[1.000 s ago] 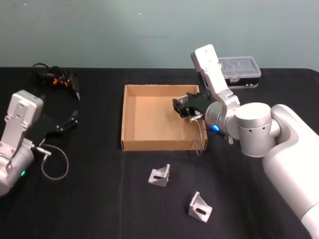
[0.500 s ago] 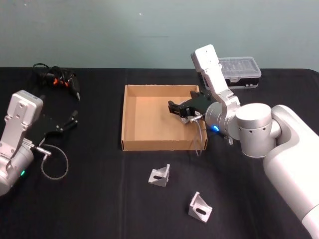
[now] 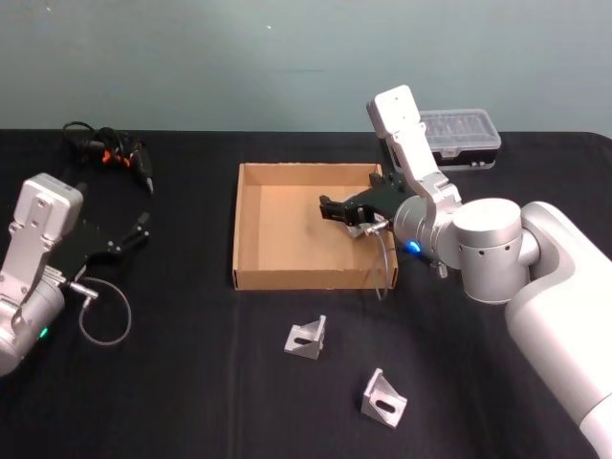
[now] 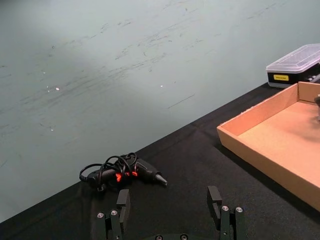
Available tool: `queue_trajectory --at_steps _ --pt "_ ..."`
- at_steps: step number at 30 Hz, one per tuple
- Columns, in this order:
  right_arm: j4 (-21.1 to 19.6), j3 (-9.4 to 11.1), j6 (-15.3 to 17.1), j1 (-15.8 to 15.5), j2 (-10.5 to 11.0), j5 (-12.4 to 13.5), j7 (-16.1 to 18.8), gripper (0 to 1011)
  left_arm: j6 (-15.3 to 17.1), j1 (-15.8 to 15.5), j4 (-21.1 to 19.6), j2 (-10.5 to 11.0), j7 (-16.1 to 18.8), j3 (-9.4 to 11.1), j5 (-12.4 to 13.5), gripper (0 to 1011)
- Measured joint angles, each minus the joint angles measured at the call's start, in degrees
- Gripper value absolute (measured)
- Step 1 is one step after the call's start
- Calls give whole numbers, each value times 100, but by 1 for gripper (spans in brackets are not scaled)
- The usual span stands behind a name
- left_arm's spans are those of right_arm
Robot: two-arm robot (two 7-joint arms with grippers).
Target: Use one hand to pick up the angle iron from the table and place it into the box.
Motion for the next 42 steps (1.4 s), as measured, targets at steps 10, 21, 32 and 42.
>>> queue_trajectory --at_steps 10,21,32,42 --pt "-1522 218 140 -854 464 -30 139 1004 1 0 1 0 0 0 -1 1011" --pt "-3423 588 652 -2165 1139 135 419 1004 1 0 1 0 0 0 0 1011" --pt "-4569 518 1131 -3200 1798 13 837 1004 1 0 1 0 0 0 0 1011" --pt "-4874 486 1354 -3582 1961 -156 964 1004 1 0 1 0 0 0 -1 1011"
